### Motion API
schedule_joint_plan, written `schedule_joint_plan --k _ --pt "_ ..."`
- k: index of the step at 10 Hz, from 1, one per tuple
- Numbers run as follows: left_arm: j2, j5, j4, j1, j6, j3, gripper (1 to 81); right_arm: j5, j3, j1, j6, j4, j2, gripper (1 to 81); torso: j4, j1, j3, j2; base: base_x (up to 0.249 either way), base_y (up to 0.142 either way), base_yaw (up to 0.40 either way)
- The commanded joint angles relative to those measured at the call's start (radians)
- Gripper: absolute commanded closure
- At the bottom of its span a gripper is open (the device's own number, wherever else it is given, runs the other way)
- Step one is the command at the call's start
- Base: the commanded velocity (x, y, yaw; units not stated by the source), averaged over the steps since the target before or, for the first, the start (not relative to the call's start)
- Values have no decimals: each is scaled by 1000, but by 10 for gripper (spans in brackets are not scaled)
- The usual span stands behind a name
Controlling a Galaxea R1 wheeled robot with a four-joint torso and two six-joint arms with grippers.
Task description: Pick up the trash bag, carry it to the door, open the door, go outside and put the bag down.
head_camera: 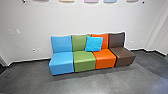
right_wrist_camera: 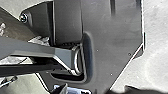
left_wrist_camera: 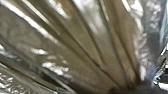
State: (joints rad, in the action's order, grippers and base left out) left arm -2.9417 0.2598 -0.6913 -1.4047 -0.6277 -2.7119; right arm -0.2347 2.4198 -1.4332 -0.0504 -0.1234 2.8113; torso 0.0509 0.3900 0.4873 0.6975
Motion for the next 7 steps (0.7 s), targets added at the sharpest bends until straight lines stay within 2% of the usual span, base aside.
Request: schedule_joint_plan --k 1,3,7 --pt "-11 93 16 8 -14 0 811 -60 97 -2 -3 51 70 10 0 -62 -90 -96 0 0 0" --pt "-16 91 18 8 -15 0 811 -58 105 -4 -3 51 84 10 0 -95 -117 -149 0 0 0" --pt "-18 90 16 6 -18 -8 811 -48 111 -4 -3 44 87 10 0 -180 -248 -277 0 0 0"
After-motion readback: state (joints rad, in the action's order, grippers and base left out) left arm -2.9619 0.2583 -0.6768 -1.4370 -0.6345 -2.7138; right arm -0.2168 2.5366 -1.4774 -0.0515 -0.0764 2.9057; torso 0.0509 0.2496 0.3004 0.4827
